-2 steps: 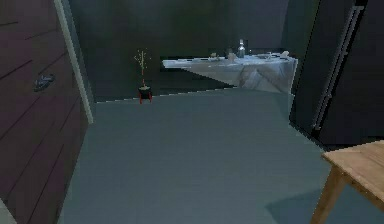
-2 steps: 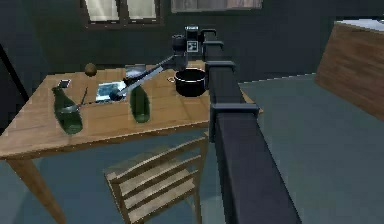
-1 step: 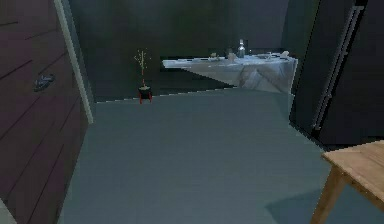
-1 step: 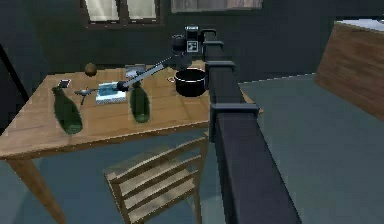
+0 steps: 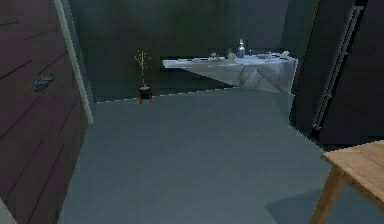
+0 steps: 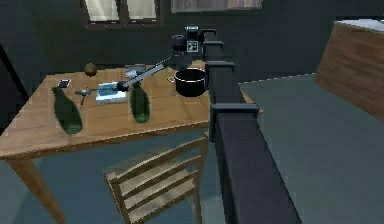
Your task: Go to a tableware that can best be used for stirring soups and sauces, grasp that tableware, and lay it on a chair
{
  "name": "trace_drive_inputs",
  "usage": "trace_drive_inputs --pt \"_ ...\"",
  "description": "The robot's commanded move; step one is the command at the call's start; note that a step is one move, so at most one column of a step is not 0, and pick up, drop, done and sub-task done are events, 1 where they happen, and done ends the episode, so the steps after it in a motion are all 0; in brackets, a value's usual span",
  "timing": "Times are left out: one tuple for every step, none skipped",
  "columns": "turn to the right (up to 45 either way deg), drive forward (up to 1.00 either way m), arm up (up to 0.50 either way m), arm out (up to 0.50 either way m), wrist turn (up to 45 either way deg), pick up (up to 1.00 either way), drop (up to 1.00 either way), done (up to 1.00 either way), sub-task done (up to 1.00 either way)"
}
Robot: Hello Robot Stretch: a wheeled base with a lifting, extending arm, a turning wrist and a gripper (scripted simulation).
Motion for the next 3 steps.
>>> trace_drive_inputs --pt "0.0 0.0 -0.5 0.0 0.0 0.0 0.0 0.0 0.0" --pt "0.0 0.0 0.0 0.0 0.0 0.0 1.0 0.0 0.0" --pt "0.0 0.0 0.0 -0.1 0.0 0.0 0.0 0.0 0.0"
